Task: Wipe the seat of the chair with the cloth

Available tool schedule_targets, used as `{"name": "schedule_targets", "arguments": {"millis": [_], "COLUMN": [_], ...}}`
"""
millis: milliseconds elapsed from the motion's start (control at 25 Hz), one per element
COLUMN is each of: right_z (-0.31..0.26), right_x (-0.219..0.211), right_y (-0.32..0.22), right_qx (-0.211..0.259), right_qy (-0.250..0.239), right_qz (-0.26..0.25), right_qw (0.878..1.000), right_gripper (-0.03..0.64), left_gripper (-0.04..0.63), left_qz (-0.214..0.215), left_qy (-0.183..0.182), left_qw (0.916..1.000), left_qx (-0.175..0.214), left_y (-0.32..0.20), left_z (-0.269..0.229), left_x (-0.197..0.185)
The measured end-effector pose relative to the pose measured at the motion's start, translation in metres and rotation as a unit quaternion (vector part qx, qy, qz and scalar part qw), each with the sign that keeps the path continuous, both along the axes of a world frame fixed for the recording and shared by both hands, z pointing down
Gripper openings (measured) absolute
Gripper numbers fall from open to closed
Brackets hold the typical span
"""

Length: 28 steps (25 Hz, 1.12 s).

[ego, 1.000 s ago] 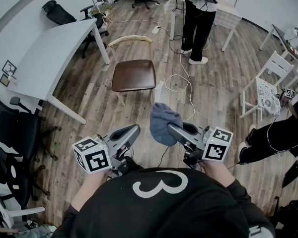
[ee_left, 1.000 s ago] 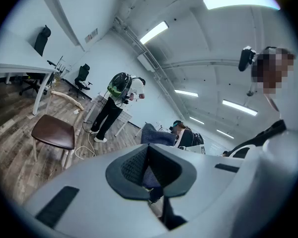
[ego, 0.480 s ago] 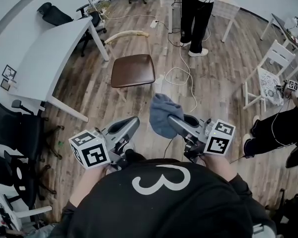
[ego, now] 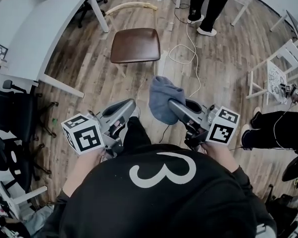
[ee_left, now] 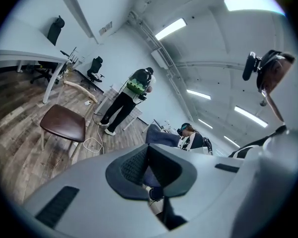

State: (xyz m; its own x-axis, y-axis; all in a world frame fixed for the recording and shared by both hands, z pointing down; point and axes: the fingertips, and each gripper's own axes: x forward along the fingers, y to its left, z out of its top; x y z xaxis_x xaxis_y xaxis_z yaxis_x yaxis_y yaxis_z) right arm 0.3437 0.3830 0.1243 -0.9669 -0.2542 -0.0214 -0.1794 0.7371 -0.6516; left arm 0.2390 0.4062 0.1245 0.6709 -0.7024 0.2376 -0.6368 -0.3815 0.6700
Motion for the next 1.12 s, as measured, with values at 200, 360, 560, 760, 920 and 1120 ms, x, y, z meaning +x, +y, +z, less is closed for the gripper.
{"name": "schedule_targets", "arguments": {"millis": [200, 360, 560, 760, 920, 1120], "right_z": [0.032, 0.052, 0.08, 0.099, 0.103, 0.109], "right_x": [-0.037, -0.071, -0.126, -0.191, -0.237, -0.254], "right_y": [-0.042, -0.084, -0.137, -0.188, -0.216, -0.249], "right_qx": [-0.054, -0.096, -0.133, -0.192, -0.193, -0.168], "right_qy": [0.024, 0.028, 0.058, 0.054, 0.075, 0.112], "right_qz": [0.008, 0.023, 0.034, 0.043, 0.037, 0.033], "right_qw": [0.998, 0.995, 0.989, 0.979, 0.978, 0.979], "right_gripper": [0.055, 0.055, 0.055, 0.055, 0.055, 0.055], "left_gripper": [0.012, 0.012, 0.012, 0.012, 0.012, 0.012], "left_qz": [0.002, 0.015, 0.019, 0.01, -0.005, -0.014], "left_qy": [0.01, 0.012, 0.018, 0.019, 0.036, 0.032], "left_qw": [0.999, 0.9972, 0.9942, 0.9909, 0.9886, 0.9853], "left_qx": [-0.043, -0.072, -0.105, -0.133, -0.146, -0.167], "left_y": [-0.045, -0.087, -0.141, -0.183, -0.21, -0.231], "left_z": [0.033, 0.056, 0.082, 0.107, 0.121, 0.144], "left_x": [-0.038, -0.071, -0.13, -0.207, -0.255, -0.271]}}
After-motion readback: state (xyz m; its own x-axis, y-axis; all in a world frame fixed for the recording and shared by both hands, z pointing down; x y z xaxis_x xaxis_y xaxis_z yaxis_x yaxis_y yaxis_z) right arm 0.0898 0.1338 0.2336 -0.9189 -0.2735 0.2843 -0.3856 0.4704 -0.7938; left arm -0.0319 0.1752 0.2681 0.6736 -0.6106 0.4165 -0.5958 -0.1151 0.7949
